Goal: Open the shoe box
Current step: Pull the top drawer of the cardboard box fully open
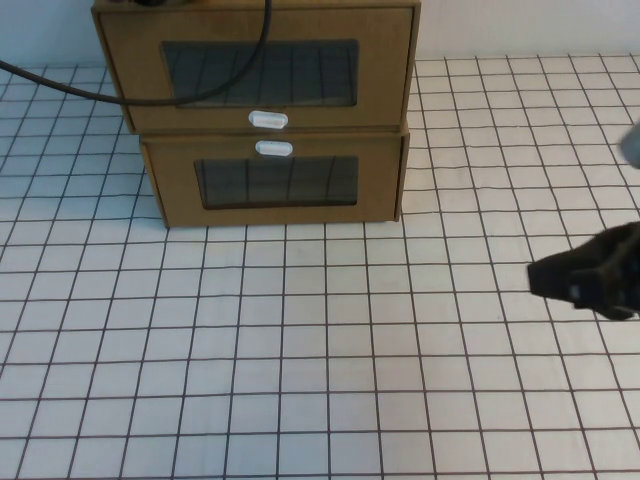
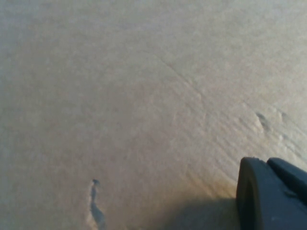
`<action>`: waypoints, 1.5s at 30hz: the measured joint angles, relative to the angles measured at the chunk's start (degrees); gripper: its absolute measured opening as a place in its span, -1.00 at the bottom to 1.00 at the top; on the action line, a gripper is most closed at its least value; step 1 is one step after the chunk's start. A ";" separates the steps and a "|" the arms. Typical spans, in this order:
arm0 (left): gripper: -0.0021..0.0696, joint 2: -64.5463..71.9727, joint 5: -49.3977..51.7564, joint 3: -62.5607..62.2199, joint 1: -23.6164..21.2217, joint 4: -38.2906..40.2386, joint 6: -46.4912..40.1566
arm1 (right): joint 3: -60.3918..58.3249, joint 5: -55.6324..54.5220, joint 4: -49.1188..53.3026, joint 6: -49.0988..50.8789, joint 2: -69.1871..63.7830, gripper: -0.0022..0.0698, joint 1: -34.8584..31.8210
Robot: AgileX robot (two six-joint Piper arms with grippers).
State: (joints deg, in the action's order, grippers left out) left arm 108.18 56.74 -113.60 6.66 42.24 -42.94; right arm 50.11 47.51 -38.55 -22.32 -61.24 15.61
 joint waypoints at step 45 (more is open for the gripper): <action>-0.95 0.00 0.90 -0.17 0.00 0.10 1.26 | 30.01 -12.76 133.06 67.72 -47.75 -0.19 41.29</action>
State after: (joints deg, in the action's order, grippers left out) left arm 108.18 57.64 -113.77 6.66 42.34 -41.68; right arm 80.13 34.75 94.51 45.41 -108.98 56.90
